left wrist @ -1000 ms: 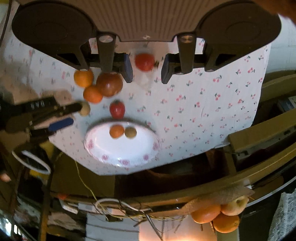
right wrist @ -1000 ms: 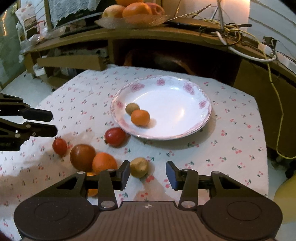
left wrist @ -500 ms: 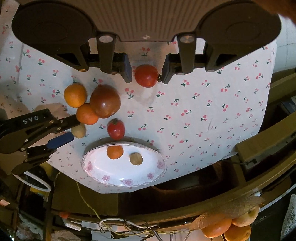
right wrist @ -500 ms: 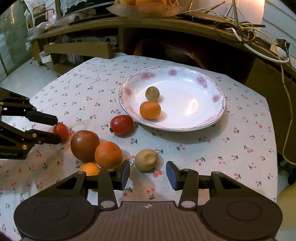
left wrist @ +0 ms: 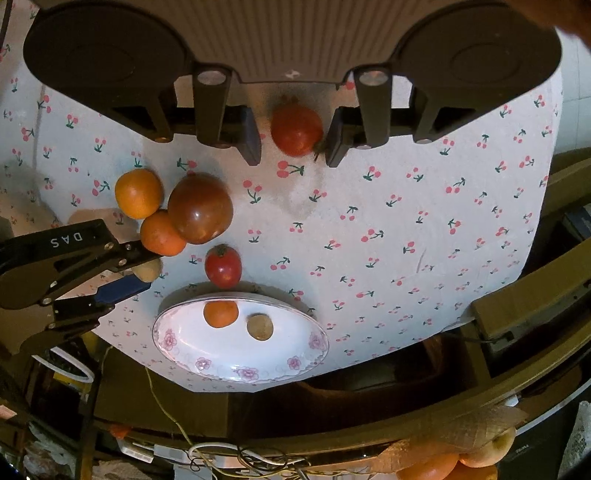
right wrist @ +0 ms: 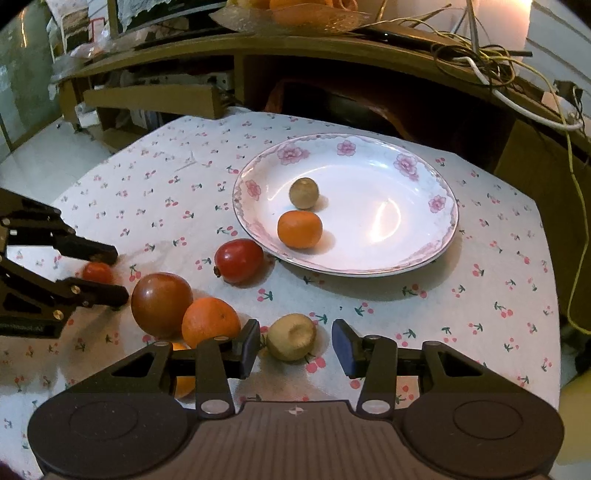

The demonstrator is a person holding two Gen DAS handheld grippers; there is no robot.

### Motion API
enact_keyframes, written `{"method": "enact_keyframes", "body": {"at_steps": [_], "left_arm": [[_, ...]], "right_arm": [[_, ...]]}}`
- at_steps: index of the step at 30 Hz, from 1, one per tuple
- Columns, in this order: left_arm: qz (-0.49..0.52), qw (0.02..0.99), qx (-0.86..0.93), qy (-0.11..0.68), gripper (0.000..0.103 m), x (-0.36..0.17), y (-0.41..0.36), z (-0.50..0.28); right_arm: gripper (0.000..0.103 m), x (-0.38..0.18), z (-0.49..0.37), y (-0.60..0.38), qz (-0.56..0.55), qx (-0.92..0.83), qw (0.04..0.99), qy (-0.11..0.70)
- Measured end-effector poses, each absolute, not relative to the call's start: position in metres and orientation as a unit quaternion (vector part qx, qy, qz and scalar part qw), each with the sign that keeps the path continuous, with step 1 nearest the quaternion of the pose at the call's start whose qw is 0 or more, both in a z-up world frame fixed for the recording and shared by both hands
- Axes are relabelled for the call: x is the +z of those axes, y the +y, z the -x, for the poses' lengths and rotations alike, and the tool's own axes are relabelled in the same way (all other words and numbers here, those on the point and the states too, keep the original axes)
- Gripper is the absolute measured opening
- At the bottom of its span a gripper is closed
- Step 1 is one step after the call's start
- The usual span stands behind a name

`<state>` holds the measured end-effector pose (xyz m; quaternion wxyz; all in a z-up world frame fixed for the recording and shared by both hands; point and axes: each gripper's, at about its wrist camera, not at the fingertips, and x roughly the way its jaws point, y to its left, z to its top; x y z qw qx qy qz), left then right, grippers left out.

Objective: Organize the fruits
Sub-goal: 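Grasp a red tomato with the left tool while the right tool grasps a kiwi, then lower the tomato and kiwi into the plate and open both tools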

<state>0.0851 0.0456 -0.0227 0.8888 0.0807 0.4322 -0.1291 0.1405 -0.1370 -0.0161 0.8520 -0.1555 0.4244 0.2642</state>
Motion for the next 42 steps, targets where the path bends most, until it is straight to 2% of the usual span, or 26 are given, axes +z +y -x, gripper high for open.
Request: {"method": "enact_keyframes", "body": {"at_steps": [2,5,9,20,24,30,42], "left_arm": [[-0.086,0.889,-0.128,0.431,0.043,-0.022,0.045,-0.083],[-0.086,0.888,-0.130,0.432,0.040,-0.022,0.045,-0.082],[-0.092,0.888,-0.132,0.432,0.034,-0.020,0.042,-0.081],[-0.087,0.885,-0.151,0.433,0.034,-0.019,0.037,-0.071],[-0.092,0.884,-0.152,0.432,0.038,-0.020,0.039,-0.067],[-0.100,0.886,-0.151,0.427,0.043,-0.021,0.040,-0.064],[-0.094,0.888,-0.144,0.427,0.043,-0.021,0.039,-0.062]], "right_arm": [[0.042,-0.016,-0.140,-0.135,0.161,0.263,0.851,0.426],[0.030,-0.015,-0.139,-0.136,0.158,0.267,0.848,0.430],[0.028,-0.014,-0.136,-0.138,0.159,0.265,0.847,0.432],[0.028,-0.013,-0.122,-0.144,0.166,0.264,0.847,0.432],[0.029,-0.013,-0.122,-0.144,0.169,0.265,0.847,0.429],[0.038,-0.013,-0.123,-0.150,0.162,0.262,0.850,0.428],[0.038,-0.014,-0.123,-0.152,0.152,0.265,0.852,0.426]]}}
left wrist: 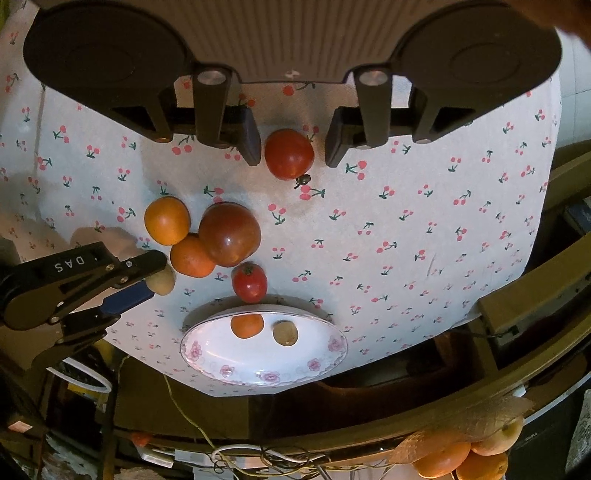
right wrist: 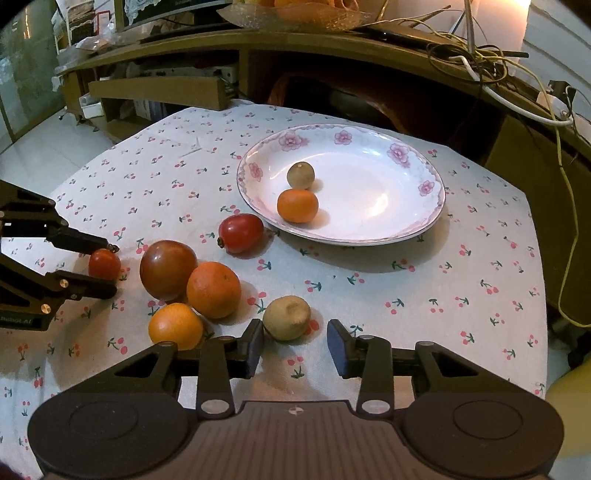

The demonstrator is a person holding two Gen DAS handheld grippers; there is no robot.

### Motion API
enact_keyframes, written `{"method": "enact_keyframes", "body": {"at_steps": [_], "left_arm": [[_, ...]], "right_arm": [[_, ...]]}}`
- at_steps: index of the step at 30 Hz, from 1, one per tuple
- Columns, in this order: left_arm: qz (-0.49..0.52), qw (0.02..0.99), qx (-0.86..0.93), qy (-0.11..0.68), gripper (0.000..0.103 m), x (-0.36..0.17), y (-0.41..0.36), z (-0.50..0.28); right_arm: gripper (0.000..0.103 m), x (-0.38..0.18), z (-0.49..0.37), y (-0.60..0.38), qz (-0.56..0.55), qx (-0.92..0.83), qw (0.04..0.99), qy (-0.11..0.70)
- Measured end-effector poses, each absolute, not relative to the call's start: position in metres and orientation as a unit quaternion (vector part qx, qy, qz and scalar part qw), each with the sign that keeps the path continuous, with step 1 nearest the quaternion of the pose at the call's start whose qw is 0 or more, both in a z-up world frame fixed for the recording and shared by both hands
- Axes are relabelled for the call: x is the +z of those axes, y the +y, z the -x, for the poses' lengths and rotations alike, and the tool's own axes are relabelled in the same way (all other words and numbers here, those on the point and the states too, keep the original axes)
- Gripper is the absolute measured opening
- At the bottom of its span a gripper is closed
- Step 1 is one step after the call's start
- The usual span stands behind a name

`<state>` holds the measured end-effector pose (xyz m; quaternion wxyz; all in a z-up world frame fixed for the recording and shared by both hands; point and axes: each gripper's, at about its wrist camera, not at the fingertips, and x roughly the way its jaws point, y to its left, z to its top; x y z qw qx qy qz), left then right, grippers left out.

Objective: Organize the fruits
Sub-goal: 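Lower the tomato and kiwi into the plate and open both tools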

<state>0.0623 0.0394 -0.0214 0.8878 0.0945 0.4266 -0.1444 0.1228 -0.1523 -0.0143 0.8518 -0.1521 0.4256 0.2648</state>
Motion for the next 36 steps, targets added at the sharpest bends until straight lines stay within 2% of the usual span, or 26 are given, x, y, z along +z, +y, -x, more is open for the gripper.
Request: {"method": "enact_keyframes", "body": {"at_steps": [4,5,8,23,36], "left_arm": [[-0.087,0.887,-0.144,0.429,0.037,-0.021,0.039,-0.063],[-0.086,0.887,-0.145,0.430,0.034,-0.021,0.039,-0.063],[-0.090,0.886,-0.142,0.431,0.034,-0.019,0.037,-0.064],[-0.088,0.900,-0.143,0.402,0.033,0.004,0.025,-0.079],[-0.074,0.919,-0.140,0.362,0.033,0.032,-0.003,-0.131]], "right_arm": [[0.038,-0.014,-0.122,-0.151,0.154,0.263,0.851,0.427],[0.036,-0.014,-0.123,-0.150,0.156,0.263,0.851,0.427],[0.027,-0.013,-0.122,-0.147,0.161,0.264,0.850,0.426],[0.026,0.004,-0.125,-0.148,0.140,0.262,0.861,0.414],[0.026,0.027,-0.155,-0.147,0.103,0.242,0.886,0.383]]}}
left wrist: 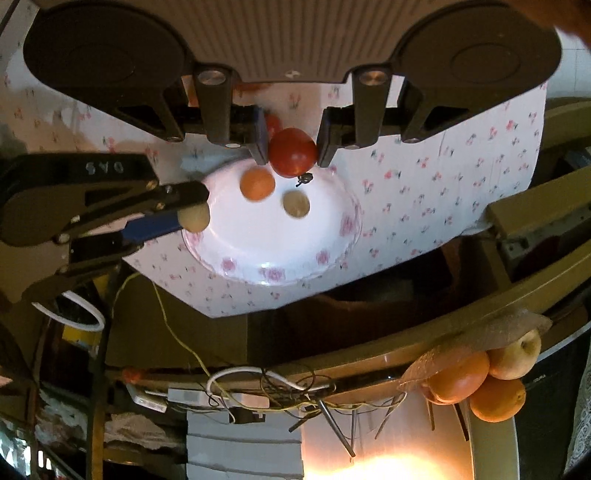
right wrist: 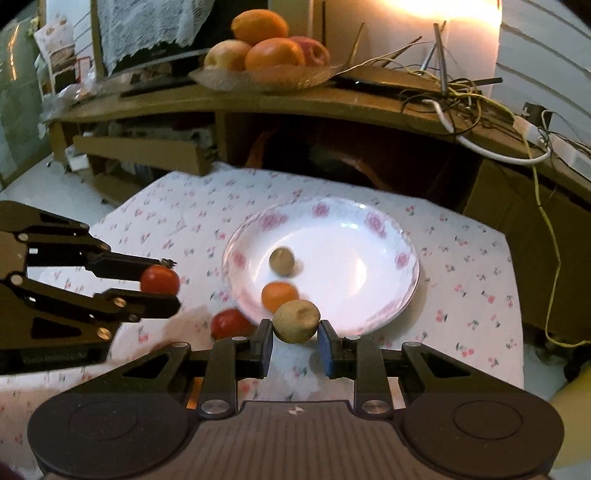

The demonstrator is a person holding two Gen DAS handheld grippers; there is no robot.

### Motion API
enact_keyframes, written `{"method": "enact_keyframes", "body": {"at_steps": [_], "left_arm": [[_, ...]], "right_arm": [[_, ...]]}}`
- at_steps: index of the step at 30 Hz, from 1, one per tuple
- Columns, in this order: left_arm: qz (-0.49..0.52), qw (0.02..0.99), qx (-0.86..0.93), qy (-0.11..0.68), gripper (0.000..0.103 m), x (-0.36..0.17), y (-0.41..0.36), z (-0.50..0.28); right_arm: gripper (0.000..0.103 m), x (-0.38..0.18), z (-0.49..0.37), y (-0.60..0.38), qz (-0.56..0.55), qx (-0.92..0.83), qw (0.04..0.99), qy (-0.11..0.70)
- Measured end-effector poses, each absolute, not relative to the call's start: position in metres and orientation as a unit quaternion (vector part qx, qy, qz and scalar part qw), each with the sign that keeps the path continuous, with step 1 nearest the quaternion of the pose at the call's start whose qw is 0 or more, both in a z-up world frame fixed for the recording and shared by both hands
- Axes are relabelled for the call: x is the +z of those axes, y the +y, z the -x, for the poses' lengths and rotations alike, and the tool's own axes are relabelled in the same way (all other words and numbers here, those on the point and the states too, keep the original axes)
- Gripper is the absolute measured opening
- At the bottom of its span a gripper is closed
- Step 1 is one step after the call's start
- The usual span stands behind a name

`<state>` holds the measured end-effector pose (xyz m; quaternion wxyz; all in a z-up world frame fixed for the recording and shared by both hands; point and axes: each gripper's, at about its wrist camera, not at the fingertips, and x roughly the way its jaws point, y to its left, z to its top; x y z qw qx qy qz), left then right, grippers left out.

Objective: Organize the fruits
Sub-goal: 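Lower the tomato and kiwi into the plate and open both tools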

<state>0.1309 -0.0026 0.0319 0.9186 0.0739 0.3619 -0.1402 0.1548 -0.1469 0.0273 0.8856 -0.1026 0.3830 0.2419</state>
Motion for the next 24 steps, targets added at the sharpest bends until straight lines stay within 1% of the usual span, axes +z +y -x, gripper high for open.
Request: {"method": "enact_keyframes", "body": {"at_steps": [11,24], "left_arm": [[-0.067,0.918,-0.130,0.370,0.033,0.020,-0.014,-0.165],[-0.063,0.913,-0.124,0.382,0.034,0.009,-0.015,-0.179]], "right_arm": [[0.026,0.021,-0.178,-0.151,0.095,0.218,0.893,0.383],[0.027,0.010,-0.192,-0.145,0.098,0.212,0.892,0.386]]}}
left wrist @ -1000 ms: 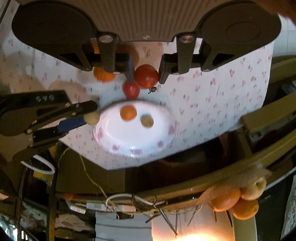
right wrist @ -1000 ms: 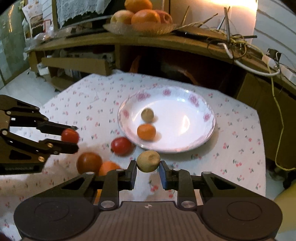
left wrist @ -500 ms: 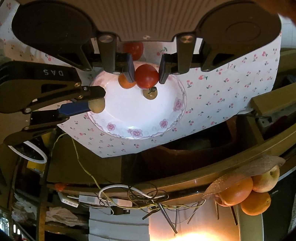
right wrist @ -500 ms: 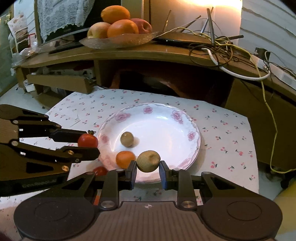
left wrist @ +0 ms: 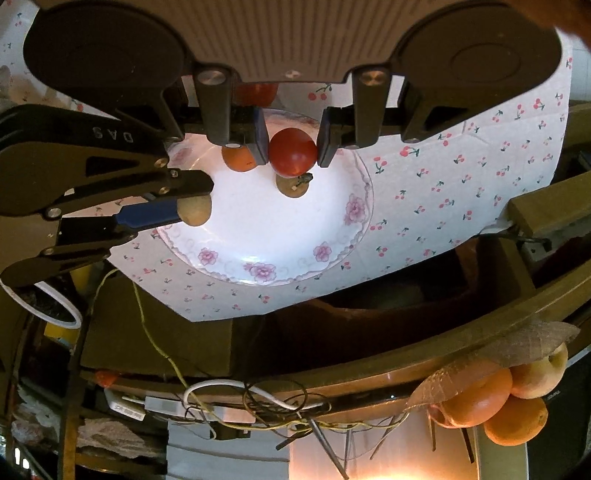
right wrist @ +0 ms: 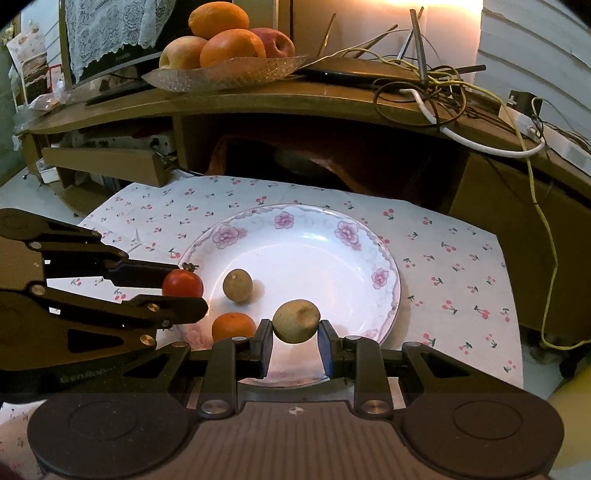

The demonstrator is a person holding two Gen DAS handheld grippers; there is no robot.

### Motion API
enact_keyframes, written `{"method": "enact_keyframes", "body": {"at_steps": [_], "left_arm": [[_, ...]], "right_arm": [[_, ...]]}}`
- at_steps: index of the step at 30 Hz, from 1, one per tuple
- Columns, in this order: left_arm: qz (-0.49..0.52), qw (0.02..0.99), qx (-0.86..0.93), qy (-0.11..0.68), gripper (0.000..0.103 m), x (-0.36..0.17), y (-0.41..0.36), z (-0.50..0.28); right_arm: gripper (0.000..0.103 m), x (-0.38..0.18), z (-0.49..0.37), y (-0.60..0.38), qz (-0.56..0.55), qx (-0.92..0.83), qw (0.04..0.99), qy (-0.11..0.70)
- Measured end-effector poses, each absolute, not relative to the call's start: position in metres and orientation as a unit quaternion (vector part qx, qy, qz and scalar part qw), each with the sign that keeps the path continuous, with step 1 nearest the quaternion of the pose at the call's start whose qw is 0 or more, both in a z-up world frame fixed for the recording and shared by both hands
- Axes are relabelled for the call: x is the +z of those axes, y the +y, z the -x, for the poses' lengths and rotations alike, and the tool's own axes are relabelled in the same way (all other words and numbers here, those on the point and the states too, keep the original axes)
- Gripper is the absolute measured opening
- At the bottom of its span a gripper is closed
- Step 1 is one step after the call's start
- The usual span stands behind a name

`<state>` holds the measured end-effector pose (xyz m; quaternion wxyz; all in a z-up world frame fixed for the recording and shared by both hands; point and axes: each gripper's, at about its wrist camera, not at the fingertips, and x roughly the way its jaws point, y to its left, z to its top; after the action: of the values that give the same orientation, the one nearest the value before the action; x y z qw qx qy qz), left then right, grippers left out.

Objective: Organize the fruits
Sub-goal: 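Lower the tomato and kiwi into the plate and open both tools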

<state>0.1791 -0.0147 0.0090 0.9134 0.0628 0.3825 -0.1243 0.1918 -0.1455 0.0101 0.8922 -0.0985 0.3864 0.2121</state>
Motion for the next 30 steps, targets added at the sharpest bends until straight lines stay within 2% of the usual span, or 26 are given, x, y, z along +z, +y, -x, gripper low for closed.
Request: {"method": "enact_keyframes", "body": {"at_steps": [30], "left_arm": [[-0.061,0.915,-0.134,0.374,0.035,0.025,-0.013,-0.165]], "right_arm": [[0.032,0.017,-0.185,-0.159,0.088,0.209,0.897,0.379]]}}
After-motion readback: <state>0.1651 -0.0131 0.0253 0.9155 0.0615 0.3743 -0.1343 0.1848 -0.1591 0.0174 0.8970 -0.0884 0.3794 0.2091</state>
